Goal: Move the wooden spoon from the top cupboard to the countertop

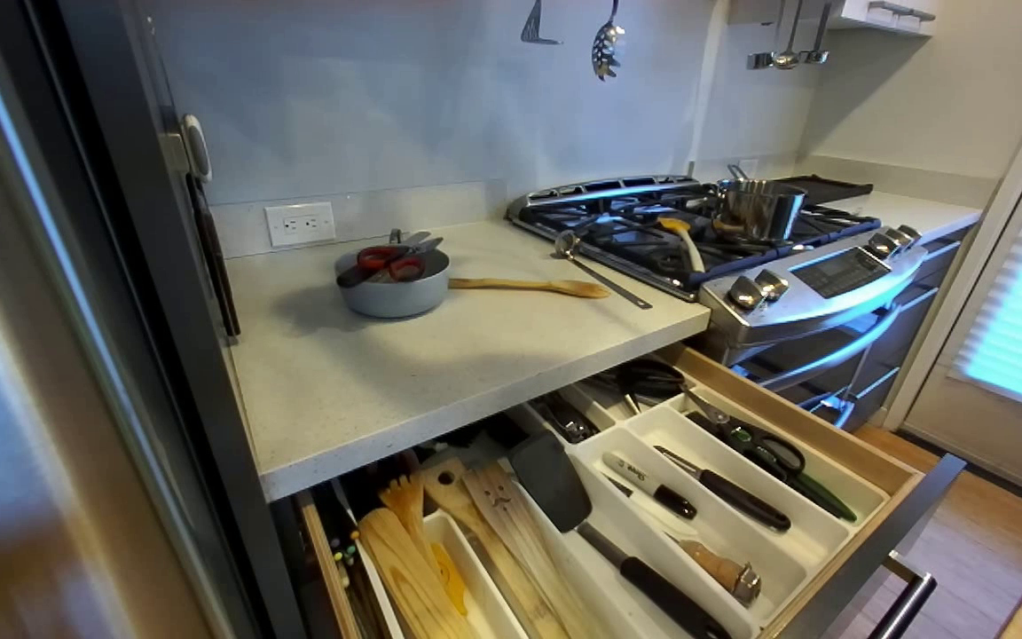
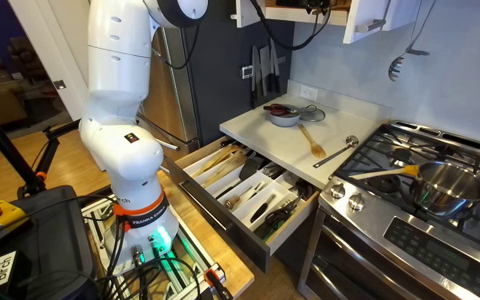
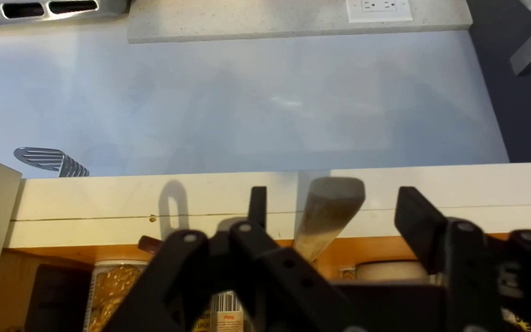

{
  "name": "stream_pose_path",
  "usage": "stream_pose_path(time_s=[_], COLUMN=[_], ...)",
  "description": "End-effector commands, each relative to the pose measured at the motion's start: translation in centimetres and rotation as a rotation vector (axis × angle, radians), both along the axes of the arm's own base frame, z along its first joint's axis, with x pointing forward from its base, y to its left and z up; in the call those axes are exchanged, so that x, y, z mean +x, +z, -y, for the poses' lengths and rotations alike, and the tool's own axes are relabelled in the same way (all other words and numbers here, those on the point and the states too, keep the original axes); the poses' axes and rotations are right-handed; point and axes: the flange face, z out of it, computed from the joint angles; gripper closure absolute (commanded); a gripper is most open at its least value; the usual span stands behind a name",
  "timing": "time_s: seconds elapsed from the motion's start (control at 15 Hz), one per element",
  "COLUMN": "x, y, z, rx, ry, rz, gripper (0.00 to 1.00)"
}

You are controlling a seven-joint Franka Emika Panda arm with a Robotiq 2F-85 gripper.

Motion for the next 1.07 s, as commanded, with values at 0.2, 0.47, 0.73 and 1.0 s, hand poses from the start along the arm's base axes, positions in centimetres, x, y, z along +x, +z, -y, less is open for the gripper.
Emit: stream_pose_path(time_s=[0.2, 0.47, 0.73, 1.0], x=[0.9, 0.2, -0.8, -2.0], y=[-0.1, 1.7, 3.6, 4.9], z=[0.1, 0.5, 0.4, 0.6], rx=[0.016, 0.019, 0.035, 0.035], ry=[-0.015, -0.035, -0.026, -0.040], rz=[0.030, 0.069, 0.119, 0.136], gripper=[0.82, 0.93, 0.93, 0.93])
